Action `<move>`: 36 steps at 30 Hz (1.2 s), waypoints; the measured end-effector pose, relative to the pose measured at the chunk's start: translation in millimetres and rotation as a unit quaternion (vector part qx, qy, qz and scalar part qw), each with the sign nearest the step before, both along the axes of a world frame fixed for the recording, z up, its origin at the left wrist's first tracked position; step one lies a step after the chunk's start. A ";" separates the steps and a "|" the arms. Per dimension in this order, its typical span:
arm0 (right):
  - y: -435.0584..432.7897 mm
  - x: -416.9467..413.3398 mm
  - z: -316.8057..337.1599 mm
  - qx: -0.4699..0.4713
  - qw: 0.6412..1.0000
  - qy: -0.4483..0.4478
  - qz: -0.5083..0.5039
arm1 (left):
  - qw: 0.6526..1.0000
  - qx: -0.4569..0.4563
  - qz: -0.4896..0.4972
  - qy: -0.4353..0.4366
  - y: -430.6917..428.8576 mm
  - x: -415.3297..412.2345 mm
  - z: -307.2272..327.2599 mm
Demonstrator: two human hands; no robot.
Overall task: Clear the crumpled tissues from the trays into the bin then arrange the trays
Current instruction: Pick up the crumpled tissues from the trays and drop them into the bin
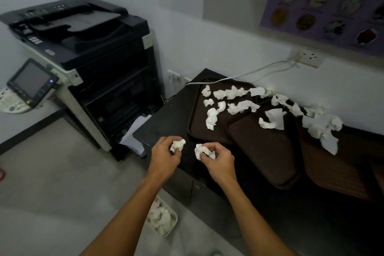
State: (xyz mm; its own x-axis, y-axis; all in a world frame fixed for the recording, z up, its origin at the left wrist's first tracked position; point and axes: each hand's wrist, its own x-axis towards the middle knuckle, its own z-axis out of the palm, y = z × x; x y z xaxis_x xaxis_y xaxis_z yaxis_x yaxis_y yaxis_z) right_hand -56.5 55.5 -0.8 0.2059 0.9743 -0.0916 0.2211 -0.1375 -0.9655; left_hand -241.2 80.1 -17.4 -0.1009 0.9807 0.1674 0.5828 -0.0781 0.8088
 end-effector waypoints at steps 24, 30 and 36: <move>-21.5 -173.8 -179.0 -0.147 0.974 -0.052 0.167 | 0.964 -0.154 0.204 -0.079 -82.1 -166.2 -168.8; -9.5 -180.5 -289.5 -0.176 0.962 -0.104 0.183 | 0.941 -0.210 0.243 -0.112 -80.9 -174.6 -270.0; 5.8 -189.9 -387.7 -0.159 0.947 -0.164 0.227 | 0.928 -0.239 0.261 -0.114 -81.4 -184.6 -368.2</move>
State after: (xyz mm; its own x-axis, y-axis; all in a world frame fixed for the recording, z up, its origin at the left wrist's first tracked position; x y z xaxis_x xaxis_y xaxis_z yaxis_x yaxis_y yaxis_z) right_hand -246.4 61.2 -388.5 -0.1596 0.9029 -0.3991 0.6081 -0.2285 -0.7602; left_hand -425.9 -1.3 -385.6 -0.5631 0.7449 -0.3579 0.2503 0.5665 0.7851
